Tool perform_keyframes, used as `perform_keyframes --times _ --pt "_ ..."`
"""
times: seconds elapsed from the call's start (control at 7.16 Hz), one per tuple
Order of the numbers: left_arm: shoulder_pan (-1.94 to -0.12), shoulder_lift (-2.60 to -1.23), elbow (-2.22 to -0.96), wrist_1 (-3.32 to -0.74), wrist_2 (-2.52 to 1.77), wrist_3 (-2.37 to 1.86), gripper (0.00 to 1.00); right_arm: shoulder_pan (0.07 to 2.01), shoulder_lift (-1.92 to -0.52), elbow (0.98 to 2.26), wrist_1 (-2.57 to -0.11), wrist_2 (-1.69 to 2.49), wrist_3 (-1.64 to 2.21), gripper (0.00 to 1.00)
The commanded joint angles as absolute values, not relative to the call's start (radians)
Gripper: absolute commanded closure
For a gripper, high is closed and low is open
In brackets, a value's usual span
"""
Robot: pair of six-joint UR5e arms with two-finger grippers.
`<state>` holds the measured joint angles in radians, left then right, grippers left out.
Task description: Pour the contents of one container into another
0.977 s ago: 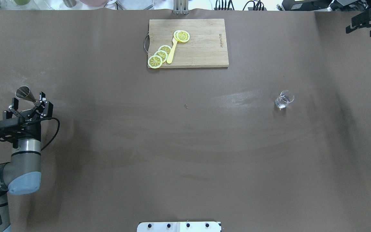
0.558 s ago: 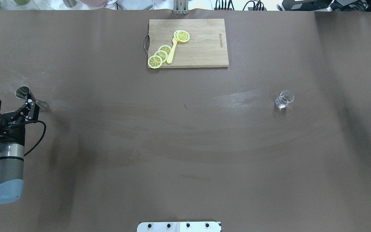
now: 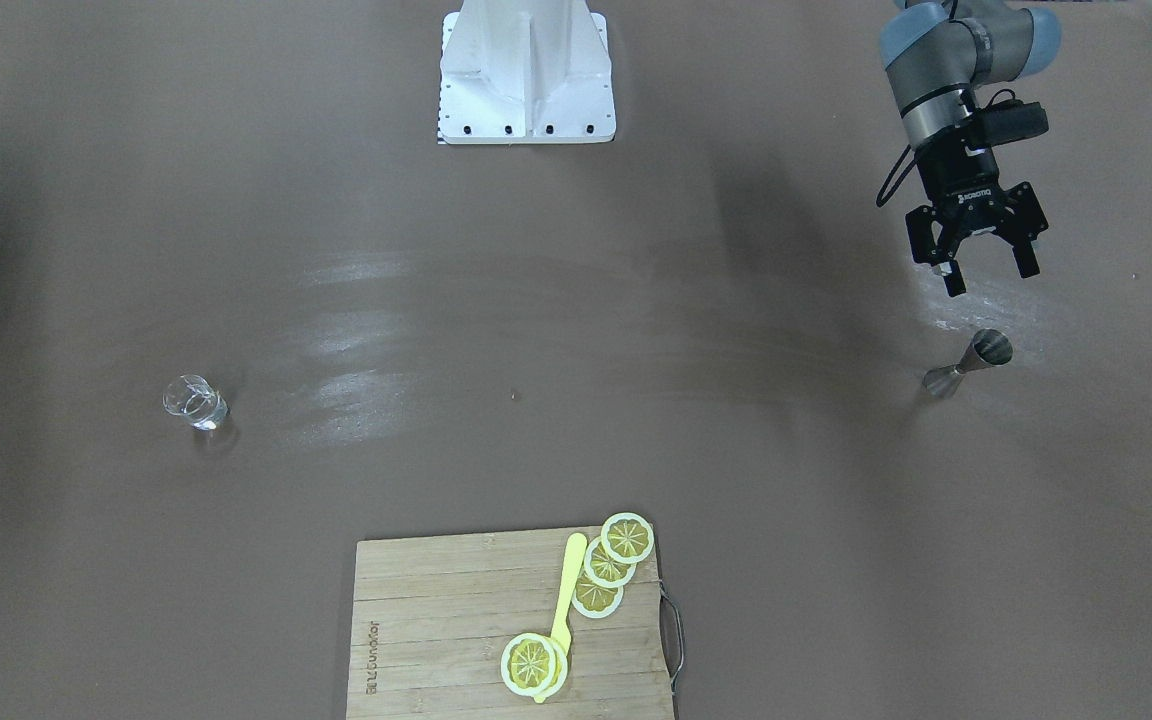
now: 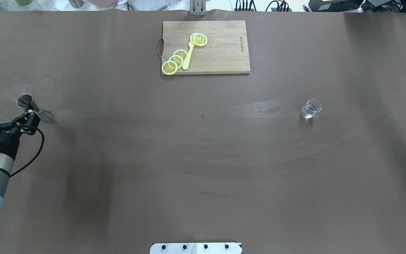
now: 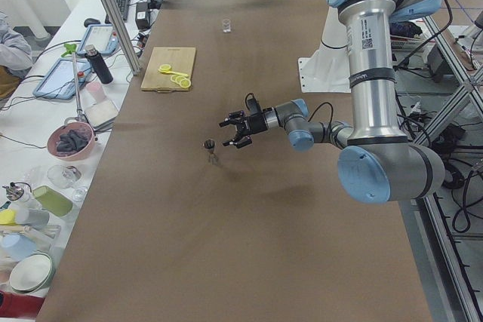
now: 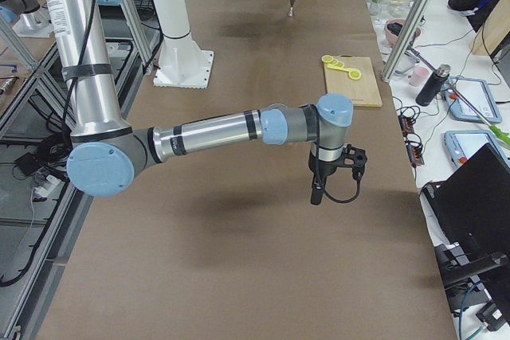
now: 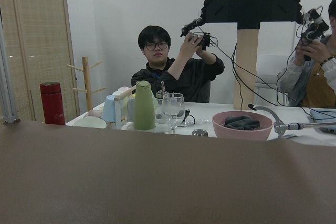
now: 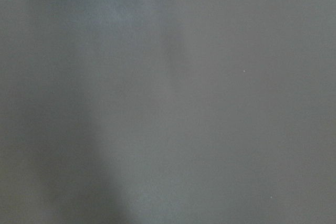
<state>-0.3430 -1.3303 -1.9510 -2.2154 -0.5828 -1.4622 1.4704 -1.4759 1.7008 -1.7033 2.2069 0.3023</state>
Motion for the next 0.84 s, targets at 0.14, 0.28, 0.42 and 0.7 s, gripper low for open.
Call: perform_keyframes --times 0.14,0.28,0.42,0.7 --pt "-0.483 -1.452 -2.037 -2.227 -0.922 -1.033 0.01 1.470 -1.552 1.701 -1.707 2.241 0.267 0.00" --pt "-0.611 -1.516 -2.028 -2.259 -1.121 -0.911 0.01 1.471 -1.557 1.694 -1.685 2.232 0.259 0.00" --pt "-0.805 -1.595 -1.987 -2.261 -1.468 -0.773 0.01 1.470 -1.577 1.698 -1.680 2.235 0.256 0.00" --pt "-1.134 -1.670 -1.815 -2.193 -1.954 -0.690 0.01 1.470 -1.580 1.692 -1.677 2.233 0.264 0.00"
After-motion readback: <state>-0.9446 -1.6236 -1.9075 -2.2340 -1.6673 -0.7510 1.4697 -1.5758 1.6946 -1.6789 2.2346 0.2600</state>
